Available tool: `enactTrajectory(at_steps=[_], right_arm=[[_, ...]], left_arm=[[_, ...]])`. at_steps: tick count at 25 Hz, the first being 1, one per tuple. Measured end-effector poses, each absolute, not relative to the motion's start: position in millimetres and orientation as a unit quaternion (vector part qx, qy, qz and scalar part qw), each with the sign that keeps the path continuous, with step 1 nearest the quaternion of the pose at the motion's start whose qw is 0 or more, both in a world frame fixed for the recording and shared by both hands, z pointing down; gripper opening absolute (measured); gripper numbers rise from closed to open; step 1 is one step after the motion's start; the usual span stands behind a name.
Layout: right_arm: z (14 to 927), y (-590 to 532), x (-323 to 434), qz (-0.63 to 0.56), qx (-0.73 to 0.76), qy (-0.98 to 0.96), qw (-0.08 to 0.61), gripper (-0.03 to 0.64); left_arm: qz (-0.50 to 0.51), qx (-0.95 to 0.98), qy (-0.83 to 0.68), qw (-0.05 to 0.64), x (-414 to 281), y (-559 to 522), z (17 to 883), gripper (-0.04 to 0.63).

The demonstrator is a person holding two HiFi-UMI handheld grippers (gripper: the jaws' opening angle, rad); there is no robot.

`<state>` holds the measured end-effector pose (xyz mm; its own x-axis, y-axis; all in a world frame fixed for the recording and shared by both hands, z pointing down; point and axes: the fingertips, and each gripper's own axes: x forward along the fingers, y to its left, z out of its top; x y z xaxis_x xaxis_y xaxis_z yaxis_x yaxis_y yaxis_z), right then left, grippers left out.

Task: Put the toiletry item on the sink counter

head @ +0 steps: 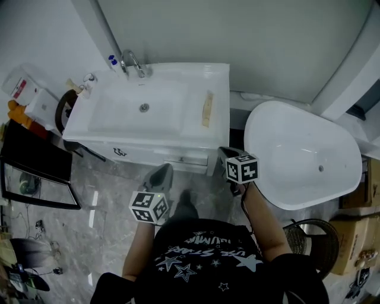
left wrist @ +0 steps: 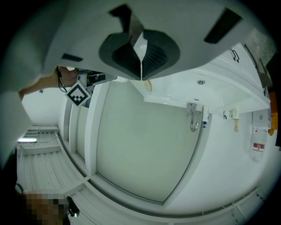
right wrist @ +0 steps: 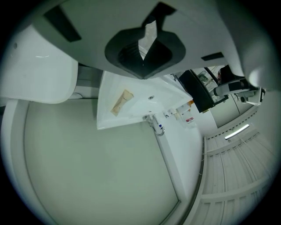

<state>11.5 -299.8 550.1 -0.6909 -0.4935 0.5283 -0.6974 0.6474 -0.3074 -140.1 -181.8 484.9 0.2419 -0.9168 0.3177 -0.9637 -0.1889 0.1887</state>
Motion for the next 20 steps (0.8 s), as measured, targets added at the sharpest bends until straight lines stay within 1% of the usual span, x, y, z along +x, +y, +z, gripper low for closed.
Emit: enactTrajectory(at_steps=[9, 13, 20], right_arm=[[561, -232, 49, 0.253, 0.296, -0.895, 0.216, 0.014], [561, -204, 59, 0.259, 0.274, -0.902, 0.211, 0.014], [566, -167, 56, 0.249, 0.244, -0.912, 0.217, 0.014]], left_arm=[[0.051, 0.746, -0.636, 0.190, -100, -115, 494, 0.021], [0.044, 0.734, -0.648, 0.199, -89, -87, 497, 0.021], [0.043, 0.718, -0.666, 0.199, -80, -35, 497, 0.021]])
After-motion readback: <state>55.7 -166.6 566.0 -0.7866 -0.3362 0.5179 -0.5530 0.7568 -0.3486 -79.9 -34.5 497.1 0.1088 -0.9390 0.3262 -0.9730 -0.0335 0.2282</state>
